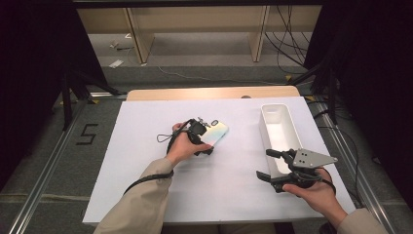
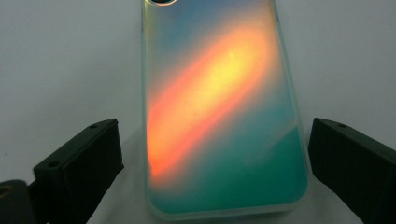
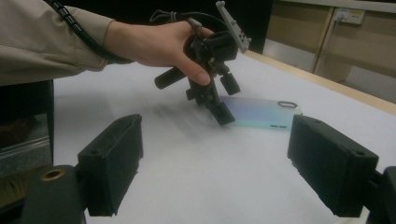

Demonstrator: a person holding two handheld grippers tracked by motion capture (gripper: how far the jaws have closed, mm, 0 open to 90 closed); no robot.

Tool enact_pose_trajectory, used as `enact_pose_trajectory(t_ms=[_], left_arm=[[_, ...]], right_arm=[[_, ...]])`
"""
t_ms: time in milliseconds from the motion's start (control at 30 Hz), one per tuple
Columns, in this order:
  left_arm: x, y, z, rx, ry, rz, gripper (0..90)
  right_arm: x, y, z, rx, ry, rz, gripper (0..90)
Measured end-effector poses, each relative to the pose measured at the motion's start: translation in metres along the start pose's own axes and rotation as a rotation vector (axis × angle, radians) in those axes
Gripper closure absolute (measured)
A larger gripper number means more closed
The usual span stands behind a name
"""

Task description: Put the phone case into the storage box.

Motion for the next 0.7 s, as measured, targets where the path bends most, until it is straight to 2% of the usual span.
enact_pose_trajectory(t_ms=[700], left_arm=[[0.0032, 0.0047, 0.0017, 0.009, 0.04, -0.037, 2.8]], right_arm=[[-0.0003, 0.0, -0.0003, 0.003, 0.001, 0.001, 19.1]])
Point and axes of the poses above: each handheld gripper's, and its own axes: x roughly forward along the jaws, z roughly out of its top, y roughly to its left, the point moved 8 cm from there along x, roughly forward along the jaws, and after that the axes turned 5 degrees about y, right-handed, at the moved point
